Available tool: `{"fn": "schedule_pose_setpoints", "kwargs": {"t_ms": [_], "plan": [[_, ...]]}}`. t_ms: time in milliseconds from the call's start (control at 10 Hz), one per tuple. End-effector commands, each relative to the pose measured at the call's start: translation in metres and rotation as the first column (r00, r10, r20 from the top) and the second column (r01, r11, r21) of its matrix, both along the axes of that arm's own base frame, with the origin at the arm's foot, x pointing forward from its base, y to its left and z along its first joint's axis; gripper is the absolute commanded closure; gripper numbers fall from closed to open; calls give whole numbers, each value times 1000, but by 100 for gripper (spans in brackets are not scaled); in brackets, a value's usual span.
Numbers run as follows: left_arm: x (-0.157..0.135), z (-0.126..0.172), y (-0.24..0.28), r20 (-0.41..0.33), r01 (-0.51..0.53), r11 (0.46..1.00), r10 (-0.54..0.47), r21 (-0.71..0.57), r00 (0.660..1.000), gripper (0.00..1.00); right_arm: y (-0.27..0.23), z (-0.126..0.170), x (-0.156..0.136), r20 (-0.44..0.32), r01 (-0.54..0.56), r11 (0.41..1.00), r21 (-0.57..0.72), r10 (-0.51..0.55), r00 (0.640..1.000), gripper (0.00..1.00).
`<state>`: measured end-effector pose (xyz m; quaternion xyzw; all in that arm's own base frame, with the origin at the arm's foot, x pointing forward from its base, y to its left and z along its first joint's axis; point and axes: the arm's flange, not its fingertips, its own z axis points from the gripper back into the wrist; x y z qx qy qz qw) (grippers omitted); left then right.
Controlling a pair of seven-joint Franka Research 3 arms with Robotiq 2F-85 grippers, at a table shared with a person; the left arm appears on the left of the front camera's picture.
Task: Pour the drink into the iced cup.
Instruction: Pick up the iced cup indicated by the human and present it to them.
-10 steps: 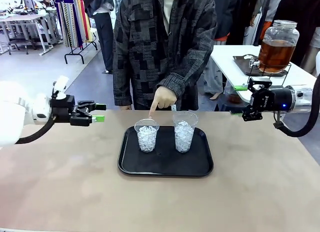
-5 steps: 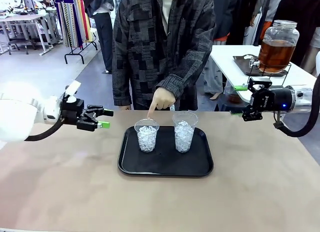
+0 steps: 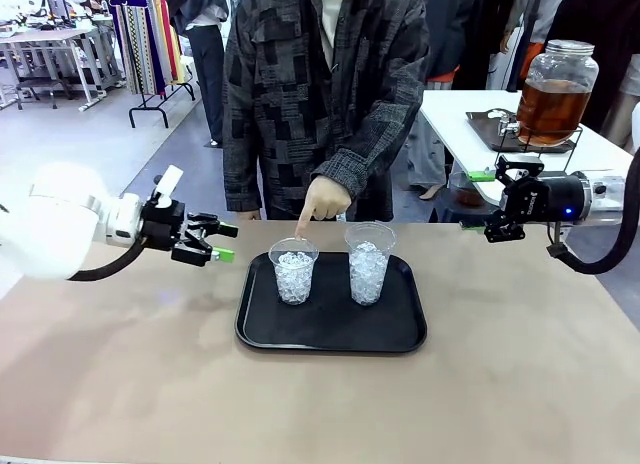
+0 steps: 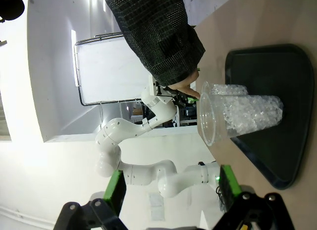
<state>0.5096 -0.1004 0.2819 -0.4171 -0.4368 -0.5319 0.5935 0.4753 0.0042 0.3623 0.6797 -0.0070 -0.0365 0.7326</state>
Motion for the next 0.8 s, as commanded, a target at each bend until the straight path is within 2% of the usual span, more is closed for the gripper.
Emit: {"fn": "schedule_pose_setpoints", "kwargs": {"t_ms": [0, 700], "plan": [[9, -6, -12, -7, -7, 1000, 7, -4, 1000, 0, 1, 1, 0, 5, 1, 1000, -1, -1, 1000, 0], [-8, -26, -37, -9, 21, 994, -22, -103, 1000, 0, 1, 1, 0, 5, 1, 1000, -1, -1, 1000, 0]]}}
